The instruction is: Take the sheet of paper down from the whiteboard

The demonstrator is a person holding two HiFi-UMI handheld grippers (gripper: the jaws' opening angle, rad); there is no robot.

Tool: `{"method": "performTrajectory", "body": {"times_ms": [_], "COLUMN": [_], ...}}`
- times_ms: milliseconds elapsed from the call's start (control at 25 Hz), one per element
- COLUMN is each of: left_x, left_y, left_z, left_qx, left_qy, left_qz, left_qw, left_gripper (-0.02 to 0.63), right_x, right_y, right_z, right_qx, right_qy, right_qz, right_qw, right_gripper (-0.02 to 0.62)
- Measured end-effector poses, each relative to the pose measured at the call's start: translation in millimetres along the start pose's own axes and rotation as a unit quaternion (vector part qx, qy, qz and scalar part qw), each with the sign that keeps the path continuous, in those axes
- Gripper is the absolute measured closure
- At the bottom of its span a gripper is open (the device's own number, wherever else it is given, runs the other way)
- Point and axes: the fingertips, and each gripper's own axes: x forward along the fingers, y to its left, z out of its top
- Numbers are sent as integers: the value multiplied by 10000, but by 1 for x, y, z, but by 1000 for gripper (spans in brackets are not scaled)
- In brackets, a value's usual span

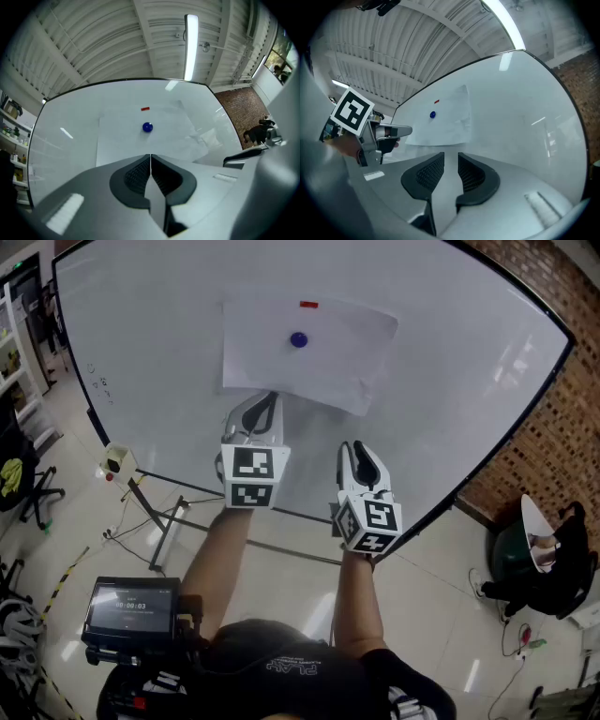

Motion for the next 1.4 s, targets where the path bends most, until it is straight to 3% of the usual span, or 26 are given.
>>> {"method": "performTrajectory", "body": {"times_ms": [240, 400, 600, 840, 1000, 1400], "left_x": [14, 24, 41, 73, 77, 78], "left_y": [-15, -29, -28, 0, 6, 13], "left_z": [68, 89, 102, 66, 65, 66], "left_qx": [282, 668, 796, 700, 773, 667], "left_qy": [-434, -504, -505, -327, -388, -504], "left_qz": [-246, -301, -187, -254, -111, -113], "left_qw": [9984, 9960, 9954, 9967, 9962, 9964], "left_gripper": [479, 424, 420, 422, 431, 448], "right_x": [-8, -3, 16, 61, 65, 72], "right_y": [-27, -37, -43, -29, -24, -18], "right_z": [45, 57, 68, 51, 51, 46], "right_qx": [-5, -41, 49, -33, -52, 226], "right_qy": [-305, -254, -107, 82, 108, 162], "right_qz": [-87, -27, 186, 179, 212, 250], "right_qw": [9995, 9997, 9998, 9998, 9997, 9993], "right_gripper": [430, 362, 359, 354, 361, 440]}}
